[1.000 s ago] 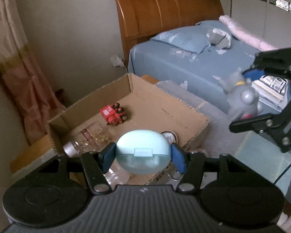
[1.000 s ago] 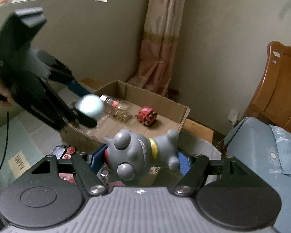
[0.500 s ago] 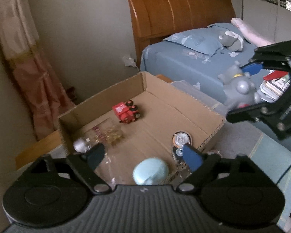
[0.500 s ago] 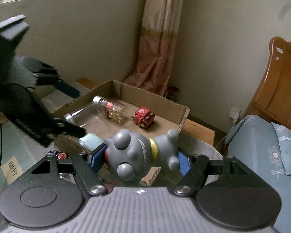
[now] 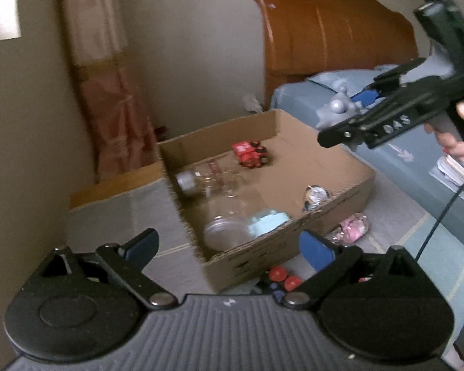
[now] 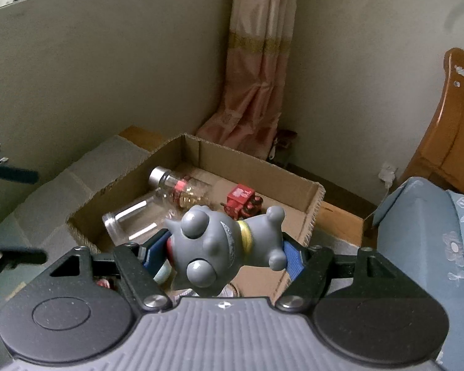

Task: Organize rigid objects
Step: 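Drop the blue case and grey figure into the box, opening both grippers, then move the left gripper to the black-and-red cube toy and close on it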

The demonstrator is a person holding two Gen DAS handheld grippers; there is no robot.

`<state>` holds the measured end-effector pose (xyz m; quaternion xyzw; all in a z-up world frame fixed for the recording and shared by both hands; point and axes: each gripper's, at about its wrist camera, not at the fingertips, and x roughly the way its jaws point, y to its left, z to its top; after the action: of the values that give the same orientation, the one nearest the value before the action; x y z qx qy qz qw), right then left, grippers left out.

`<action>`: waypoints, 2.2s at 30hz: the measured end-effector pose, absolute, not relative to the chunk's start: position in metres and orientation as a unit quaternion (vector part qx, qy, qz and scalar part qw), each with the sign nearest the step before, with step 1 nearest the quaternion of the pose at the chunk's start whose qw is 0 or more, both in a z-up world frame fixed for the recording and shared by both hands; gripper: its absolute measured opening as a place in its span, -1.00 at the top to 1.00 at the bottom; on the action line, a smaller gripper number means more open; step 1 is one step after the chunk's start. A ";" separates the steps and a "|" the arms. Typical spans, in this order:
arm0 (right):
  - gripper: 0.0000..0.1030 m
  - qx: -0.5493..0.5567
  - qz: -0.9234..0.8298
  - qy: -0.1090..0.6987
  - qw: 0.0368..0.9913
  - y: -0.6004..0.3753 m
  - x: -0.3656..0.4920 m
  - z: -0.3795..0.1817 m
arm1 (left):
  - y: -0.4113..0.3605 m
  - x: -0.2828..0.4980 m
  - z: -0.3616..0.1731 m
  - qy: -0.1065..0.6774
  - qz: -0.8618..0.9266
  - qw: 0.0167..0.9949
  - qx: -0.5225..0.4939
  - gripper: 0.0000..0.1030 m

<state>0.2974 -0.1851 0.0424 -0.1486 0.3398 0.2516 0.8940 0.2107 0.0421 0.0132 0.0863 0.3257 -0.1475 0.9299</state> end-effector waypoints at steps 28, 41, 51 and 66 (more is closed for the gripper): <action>-1.00 -0.143 0.147 0.371 0.905 -0.180 0.260 0.027 | 0.055 0.174 -0.010 0.327 -0.083 0.938 0.077 -0.99; -1.00 -0.085 0.078 0.398 0.910 -0.202 0.224 -0.039 | 0.059 0.154 -0.027 0.330 -0.047 0.942 0.050 -0.99; -1.00 -0.059 0.085 0.439 0.892 -0.201 0.238 -0.077 | 0.069 0.162 -0.038 0.342 -0.039 0.938 0.030 -0.99; -1.00 -0.035 0.060 0.438 0.896 -0.217 0.243 -0.090 | 0.060 0.181 -0.048 0.358 -0.054 0.932 0.017 -0.99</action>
<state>0.2435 -0.2172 -0.0895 -0.0352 0.4383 0.0602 0.8961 0.1809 0.0596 -0.0482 0.0166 0.3581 -0.0542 0.9320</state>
